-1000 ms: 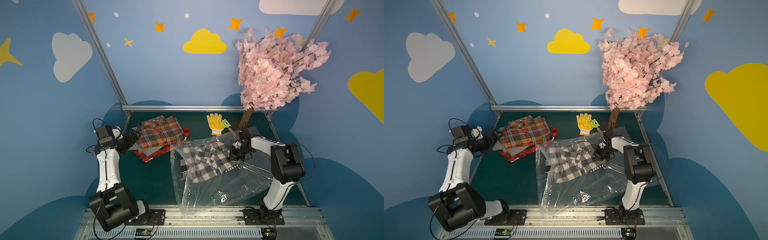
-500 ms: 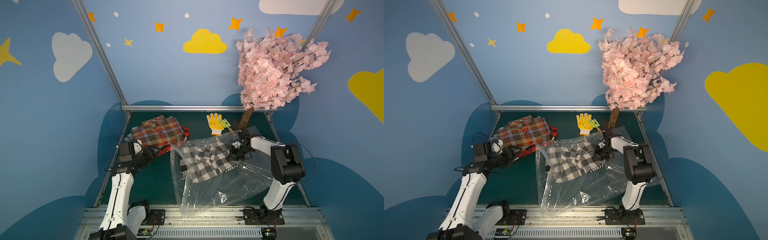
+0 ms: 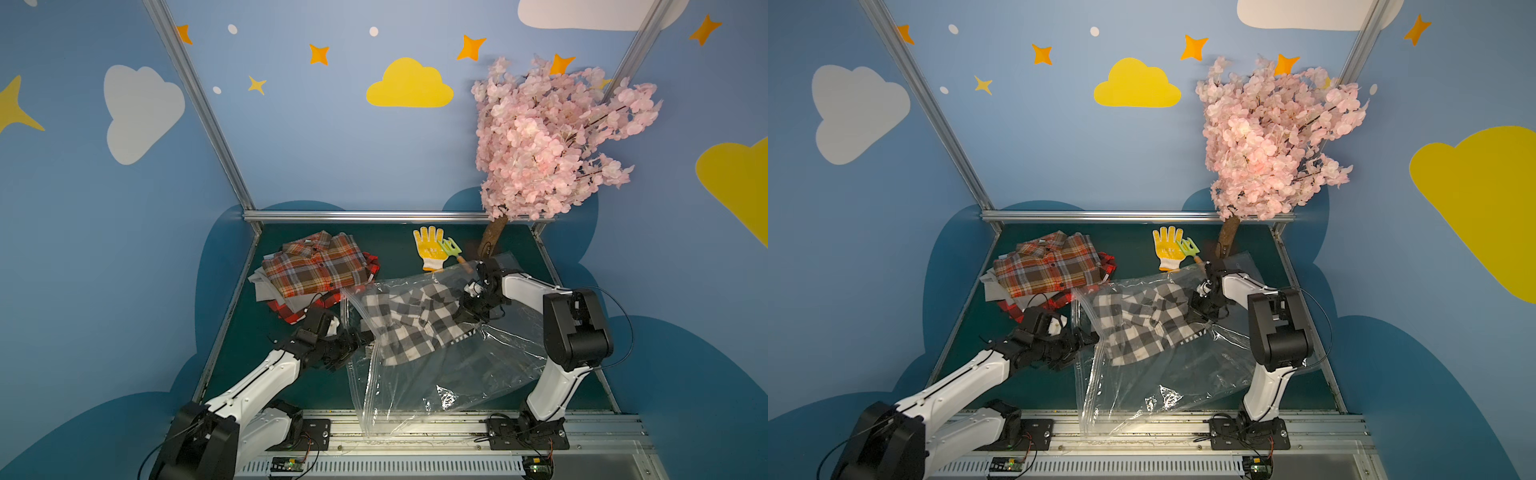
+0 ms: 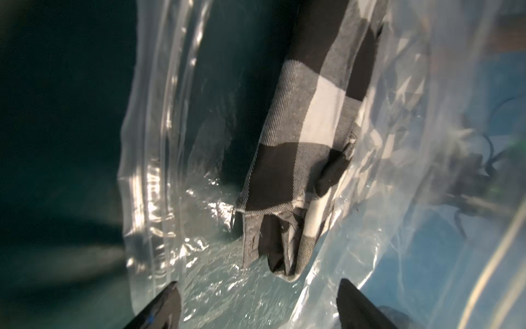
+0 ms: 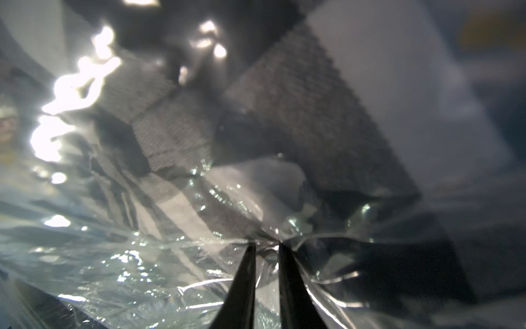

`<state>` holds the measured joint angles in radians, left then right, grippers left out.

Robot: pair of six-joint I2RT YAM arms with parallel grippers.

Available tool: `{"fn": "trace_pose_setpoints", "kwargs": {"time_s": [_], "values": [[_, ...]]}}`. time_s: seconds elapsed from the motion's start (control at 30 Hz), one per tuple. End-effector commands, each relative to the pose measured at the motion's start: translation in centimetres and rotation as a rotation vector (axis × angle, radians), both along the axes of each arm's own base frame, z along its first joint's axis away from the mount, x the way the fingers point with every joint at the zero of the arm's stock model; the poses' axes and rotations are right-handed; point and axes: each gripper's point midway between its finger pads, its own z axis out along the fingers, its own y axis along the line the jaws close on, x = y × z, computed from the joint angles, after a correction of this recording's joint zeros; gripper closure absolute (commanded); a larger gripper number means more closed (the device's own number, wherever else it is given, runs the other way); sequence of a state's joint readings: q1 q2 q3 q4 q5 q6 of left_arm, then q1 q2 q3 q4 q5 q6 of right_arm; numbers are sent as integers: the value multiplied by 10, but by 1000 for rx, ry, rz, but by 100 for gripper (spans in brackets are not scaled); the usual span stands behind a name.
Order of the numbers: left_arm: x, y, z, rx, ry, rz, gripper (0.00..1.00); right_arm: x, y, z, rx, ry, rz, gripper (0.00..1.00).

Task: Take the shirt out of the vacuum bag
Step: Take out the shirt from the vacuum bag.

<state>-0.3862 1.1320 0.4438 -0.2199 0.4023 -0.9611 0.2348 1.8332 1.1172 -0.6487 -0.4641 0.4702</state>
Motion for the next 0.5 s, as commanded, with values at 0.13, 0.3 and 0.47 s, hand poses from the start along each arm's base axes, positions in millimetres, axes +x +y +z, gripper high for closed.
{"fn": "trace_pose_setpoints", "kwargs": {"time_s": [0.13, 0.3, 0.47], "values": [[27, -33, -19, 34, -27, -70, 9, -12, -2, 3, -13, 8, 15, 82], [36, -49, -33, 36, -24, -86, 10, -15, -3, 4, -14, 7, 15, 82], [40, -66, -36, 44, -2, -140, 11, -14, -2, 4, -8, 3, 13, 82]]}}
